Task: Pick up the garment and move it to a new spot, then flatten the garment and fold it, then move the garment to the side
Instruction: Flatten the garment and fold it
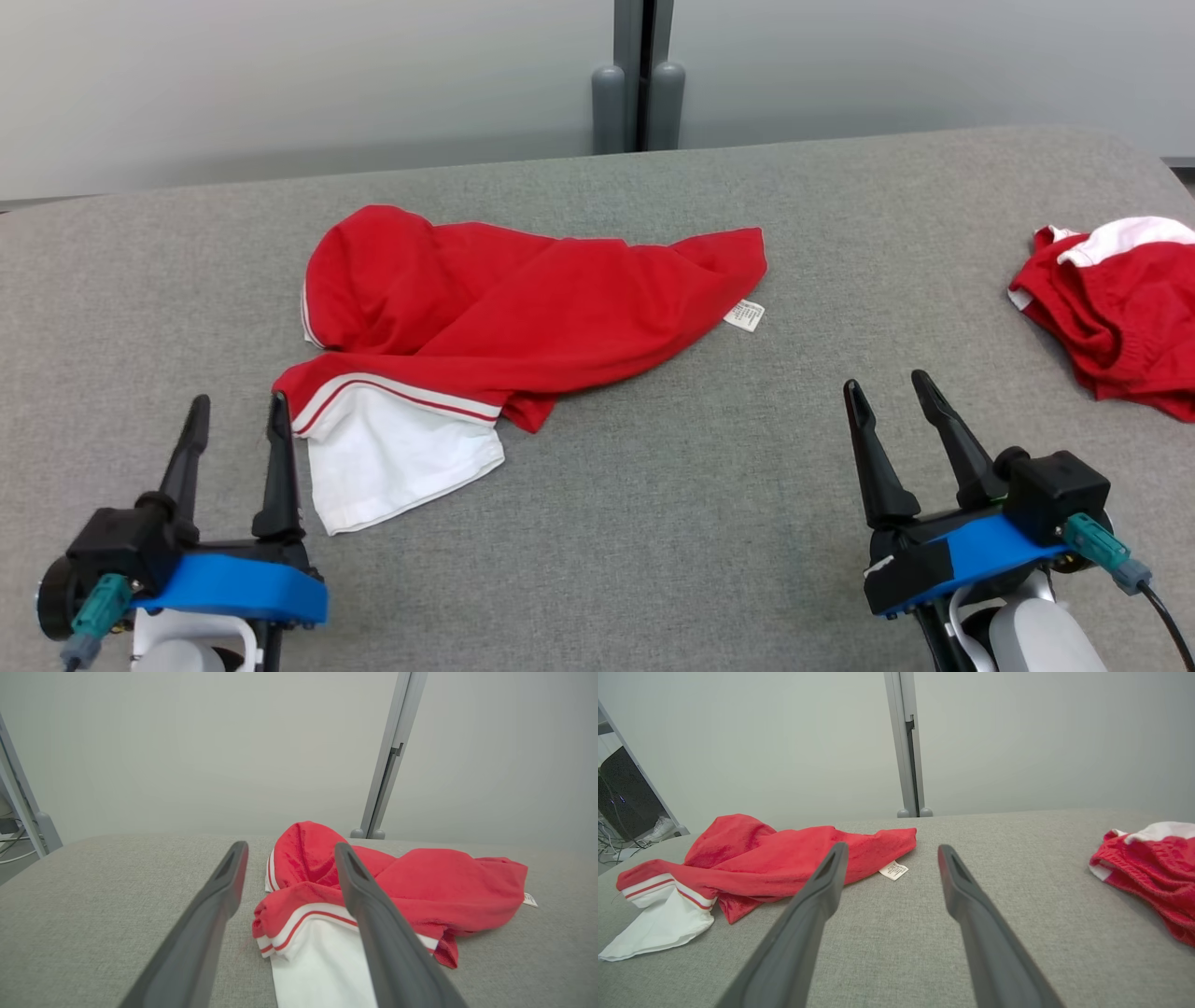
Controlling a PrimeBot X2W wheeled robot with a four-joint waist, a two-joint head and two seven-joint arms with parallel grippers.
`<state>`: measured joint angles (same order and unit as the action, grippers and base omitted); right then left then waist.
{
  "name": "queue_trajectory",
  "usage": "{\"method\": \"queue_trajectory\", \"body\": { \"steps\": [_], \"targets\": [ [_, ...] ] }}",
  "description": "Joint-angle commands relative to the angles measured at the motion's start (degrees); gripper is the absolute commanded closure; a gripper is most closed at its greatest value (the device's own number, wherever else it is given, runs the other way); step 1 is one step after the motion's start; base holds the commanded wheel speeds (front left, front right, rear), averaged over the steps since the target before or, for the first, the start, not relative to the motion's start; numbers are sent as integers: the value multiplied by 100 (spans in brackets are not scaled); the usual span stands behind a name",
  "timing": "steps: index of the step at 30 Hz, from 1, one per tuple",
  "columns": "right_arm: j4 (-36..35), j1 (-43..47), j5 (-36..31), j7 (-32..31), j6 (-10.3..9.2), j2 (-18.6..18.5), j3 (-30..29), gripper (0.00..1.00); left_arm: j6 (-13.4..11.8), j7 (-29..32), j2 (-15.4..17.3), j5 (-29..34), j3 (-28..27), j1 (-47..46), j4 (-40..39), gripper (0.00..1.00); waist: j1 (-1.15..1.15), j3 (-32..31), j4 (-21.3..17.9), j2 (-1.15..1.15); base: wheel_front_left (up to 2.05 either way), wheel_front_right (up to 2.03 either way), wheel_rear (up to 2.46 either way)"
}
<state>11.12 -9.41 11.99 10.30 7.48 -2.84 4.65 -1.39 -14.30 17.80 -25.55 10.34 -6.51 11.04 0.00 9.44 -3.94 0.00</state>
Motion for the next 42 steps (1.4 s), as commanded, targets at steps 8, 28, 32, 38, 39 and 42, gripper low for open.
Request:
{"method": "queue_trajectory", "body": {
  "steps": [8,28,32,38,39,42],
  "targets": [
    [-92,206,-56,-158,3,-18,-125,0,112,-90,-332,285,-104,290,-229,0,0,-116,129,0,0,0,0],
    [1770,-3000,467,-3122,3,-594,-781,0,562,-95,-769,762,-133,-435,-257,0,0,993,943,0,0,0,0],
    [2414,-3535,155,-3237,3,-764,-916,0,649,-95,-888,837,-80,-576,-234,0,0,1175,1226,0,0,0,0],
    [3195,-3963,-283,-3173,2,-1053,-633,0,738,-94,-922,975,-18,-695,-163,0,0,1419,1491,0,0,0,0],
    [3311,-4015,-290,-3154,3,-1074,-590,0,756,-95,-923,989,-21,-718,-156,0,0,1443,1524,0,0,0,0],
    [3648,-4074,-234,-3163,3,-1117,-484,45,786,-95,-929,1005,-45,-751,-150,0,0,1490,1591,0,0,0,0]
  ]
}}
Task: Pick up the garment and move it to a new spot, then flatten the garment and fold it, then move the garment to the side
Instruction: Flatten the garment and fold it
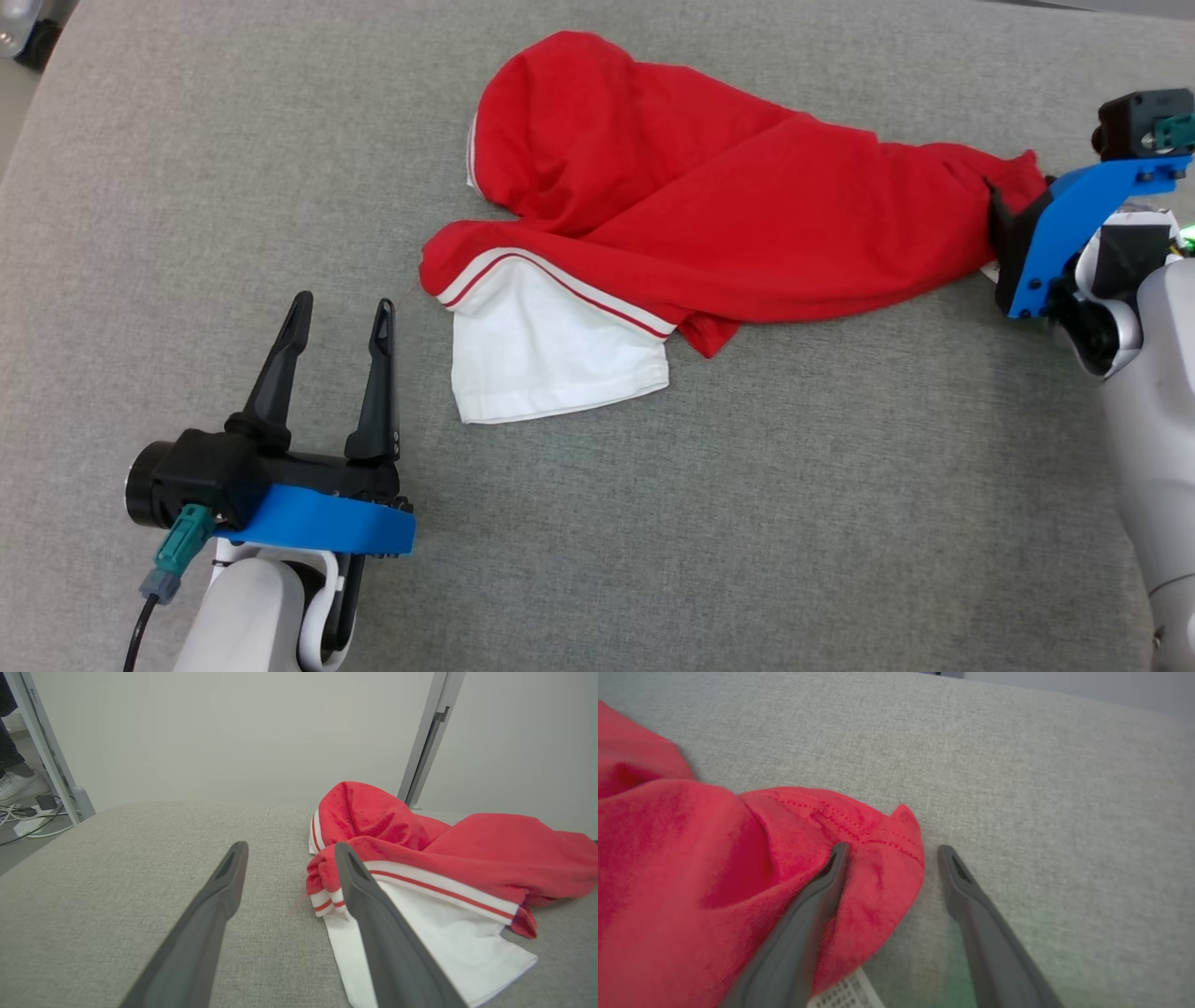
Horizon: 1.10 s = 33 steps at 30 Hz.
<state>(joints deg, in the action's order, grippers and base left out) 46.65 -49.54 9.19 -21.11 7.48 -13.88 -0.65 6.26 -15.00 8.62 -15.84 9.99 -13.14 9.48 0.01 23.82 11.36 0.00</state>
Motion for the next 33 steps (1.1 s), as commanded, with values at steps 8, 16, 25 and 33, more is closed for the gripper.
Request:
{"method": "queue_trajectory", "body": {
  "steps": [8,16,25,33],
  "targets": [
    [-496,261,784,648,2,-42,400,100,62,-24,-85,60,-226,6,58,0,-1,-155,-47,0,0,0,0],
    [-3146,1990,796,517,3,318,176,100,52,-24,48,87,-643,413,26,0,-1,-703,-598,0,0,0,0],
    [-6056,4295,381,-425,3,1072,-517,100,52,-24,130,65,-873,673,-4,0,-1,-1003,-1017,0,0,0,0],
    [-5939,5181,587,-882,3,1100,-799,0,77,-24,104,52,-855,657,63,0,-1,-1107,-1122,0,0,0,0]
  ]
}}
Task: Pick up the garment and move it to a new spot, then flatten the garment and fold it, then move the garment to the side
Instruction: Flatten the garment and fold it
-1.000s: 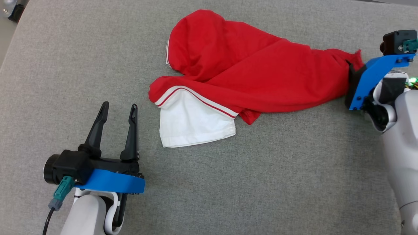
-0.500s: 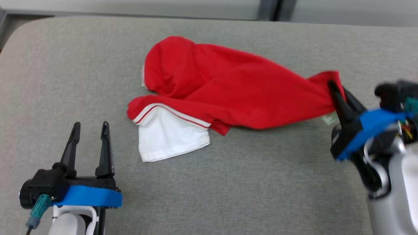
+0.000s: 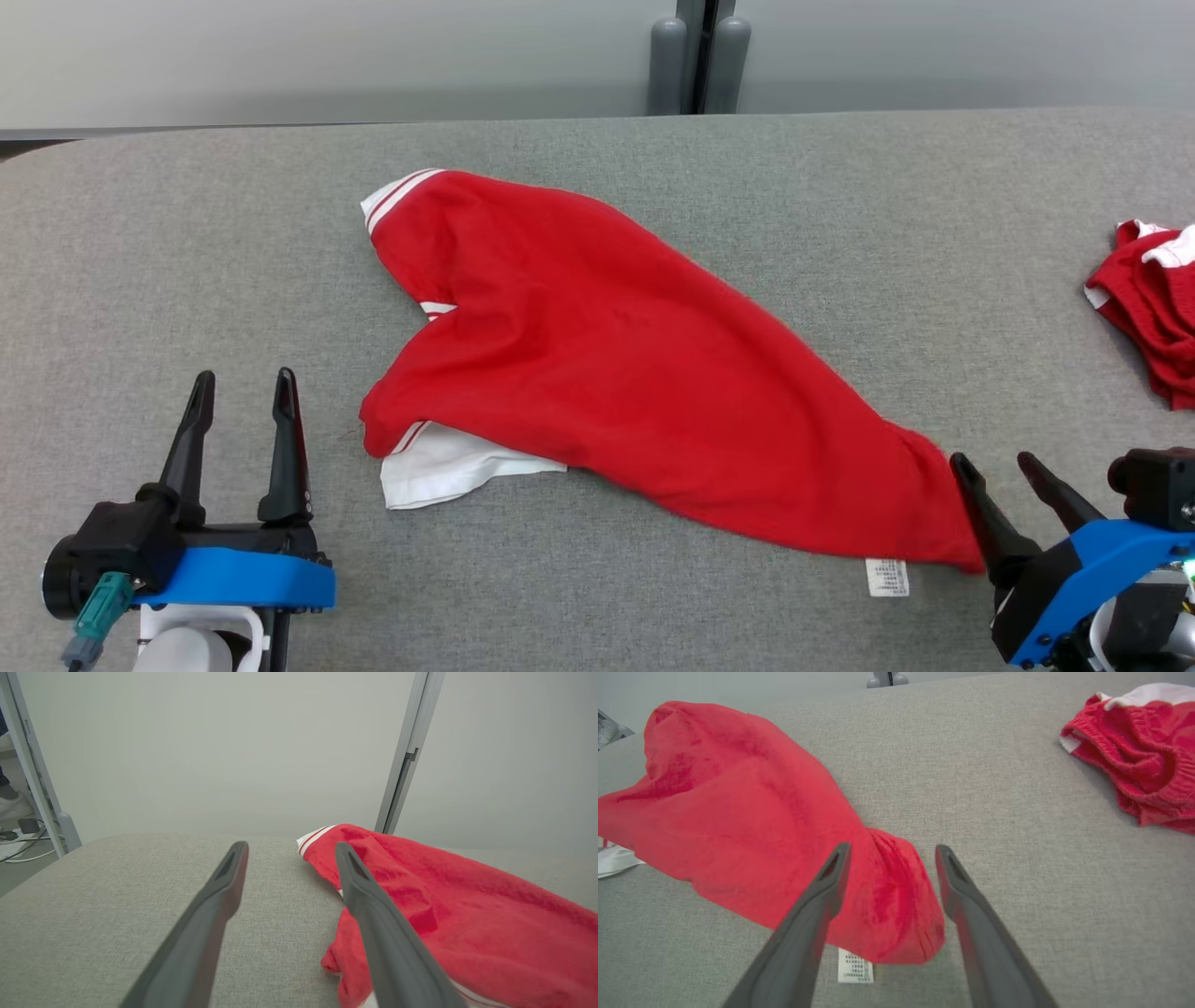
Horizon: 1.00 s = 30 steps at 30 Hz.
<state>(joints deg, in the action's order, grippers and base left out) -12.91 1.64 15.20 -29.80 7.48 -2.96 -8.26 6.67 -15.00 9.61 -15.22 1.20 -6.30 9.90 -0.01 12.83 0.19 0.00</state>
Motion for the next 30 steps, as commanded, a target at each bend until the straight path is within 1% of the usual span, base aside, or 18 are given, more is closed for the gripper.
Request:
{"method": "queue_trajectory", "body": {
  "steps": [1,3,6,8,10,15,16,21,22,23,24,26,30],
  "targets": [
    [24,77,-5,-14,3,8,-56,0,37,-24,2,-8,29,-31,22,0,1,-10,-8,0,0,0,0],
    [-95,-115,-153,17,3,9,-109,0,36,-25,-4,-14,46,-58,44,0,1,7,1,0,0,0,0],
    [-184,-301,-312,-82,3,10,-27,0,42,-25,-1,-25,47,-82,60,0,1,32,13,0,0,0,0],
    [-189,-513,-433,-220,3,11,137,0,46,-25,-1,-28,51,-105,75,0,1,63,31,0,0,0,0],
    [-30,-772,-529,-404,3,1,330,0,51,-25,-10,-20,64,-122,89,0,1,106,57,0,0,0,0],
    [992,-1526,-502,-784,3,-354,868,0,58,-25,-24,-17,122,-222,122,0,1,224,153,0,0,0,0],
    [1430,-1809,-462,-779,3,-501,1067,0,64,-25,-32,-20,161,-261,129,0,1,277,213,0,0,0,0],
    [2318,-2337,-250,-615,3,-740,1561,0,75,-25,-40,-27,212,-341,144,0,1,419,338,0,0,0,0],
    [2424,-2439,-242,-545,2,-793,1619,36,76,-25,-48,-28,228,-363,143,0,1,452,367,0,0,0,0],
    [2424,-2439,-242,-545,2,-793,1619,36,76,-25,-48,-28,228,-363,143,0,1,452,367,0,0,0,0],
    [2534,-2529,-220,-456,3,-824,1699,100,78,-25,-51,-25,234,-369,144,0,1,474,388,0,0,0,0],
    [2741,-2641,-174,-341,3,-889,1773,100,82,-25,-63,-20,253,-373,145,0,1,523,436,0,0,0,0],
    [2950,-2969,-130,-79,3,-1007,1674,100,87,-25,-94,-16,298,-436,130,0,1,604,522,0,0,0,0]
  ]
}}
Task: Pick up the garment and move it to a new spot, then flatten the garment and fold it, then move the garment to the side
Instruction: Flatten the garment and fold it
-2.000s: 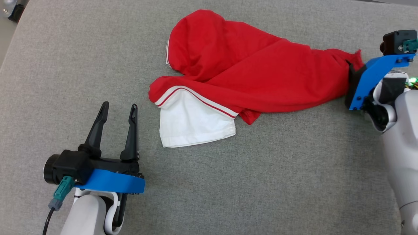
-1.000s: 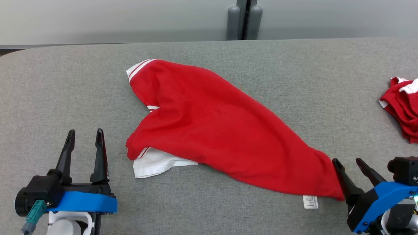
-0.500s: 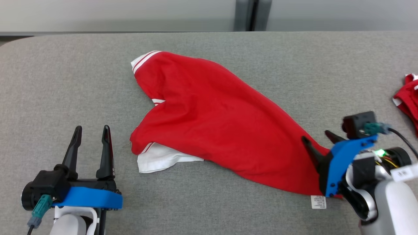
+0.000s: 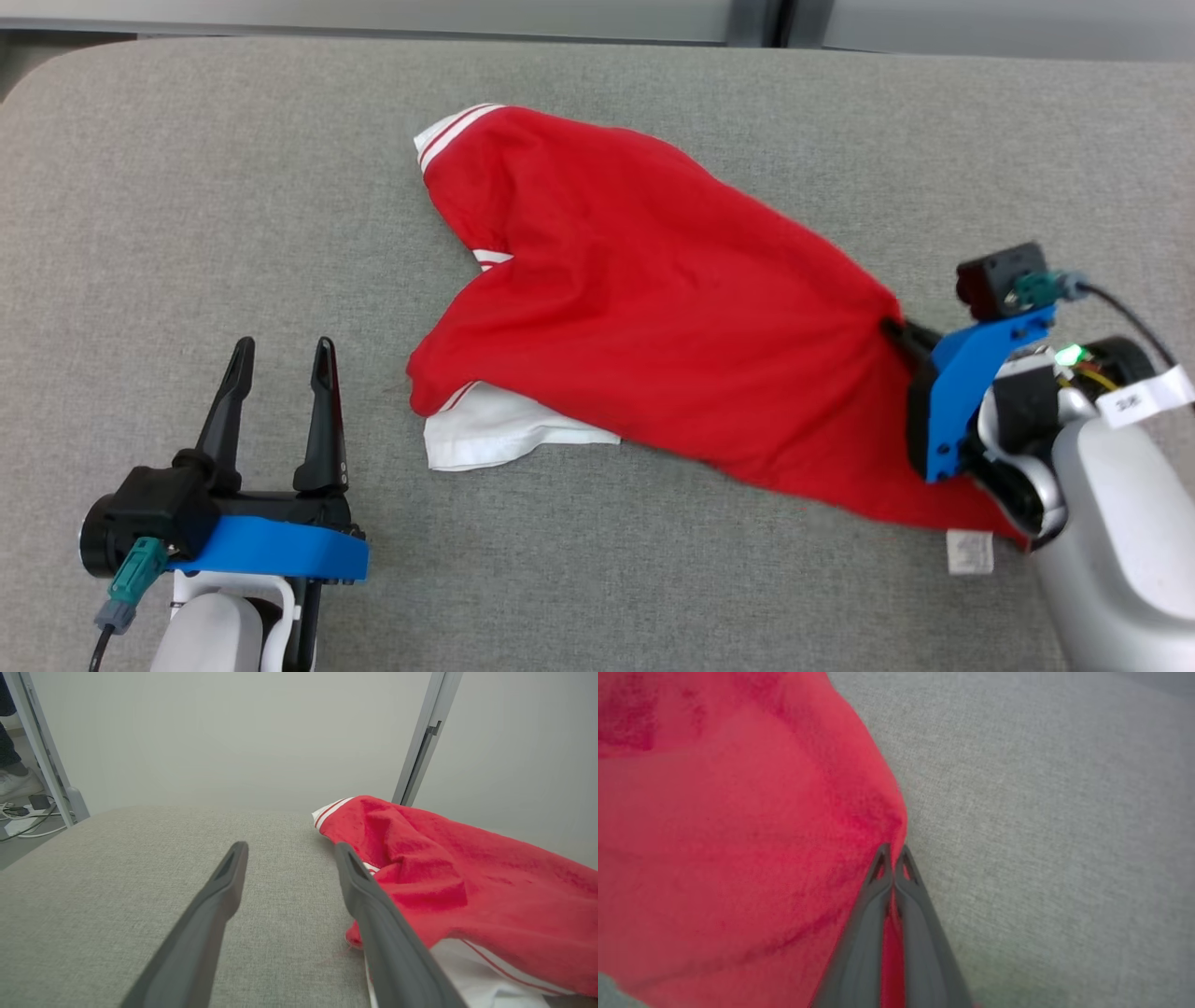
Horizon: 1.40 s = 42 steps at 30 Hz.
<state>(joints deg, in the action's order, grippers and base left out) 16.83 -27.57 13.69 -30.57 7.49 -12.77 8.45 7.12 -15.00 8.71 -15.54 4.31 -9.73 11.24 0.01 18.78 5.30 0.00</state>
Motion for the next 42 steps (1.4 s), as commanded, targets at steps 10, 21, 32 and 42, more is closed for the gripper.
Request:
{"method": "queue_trajectory", "body": {
  "steps": [10,21,32,42],
  "targets": [
    [847,-1247,450,334,2,133,-792,100,45,-25,-33,38,128,-298,-112,0,-1,360,265,0,0,0,0],
    [2224,-2476,-18,1191,2,124,-1309,0,33,-25,-118,8,373,-685,-100,0,-1,826,652,0,0,0,0],
    [1854,-1865,251,2327,2,-75,-600,0,34,-26,-140,-53,236,-524,84,0,-1,424,197,0,0,0,0],
    [447,-66,62,3483,2,-18,-819,0,35,-25,-68,-91,77,-165,375,0,-1,-359,-300,0,0,0,0]
  ]
}}
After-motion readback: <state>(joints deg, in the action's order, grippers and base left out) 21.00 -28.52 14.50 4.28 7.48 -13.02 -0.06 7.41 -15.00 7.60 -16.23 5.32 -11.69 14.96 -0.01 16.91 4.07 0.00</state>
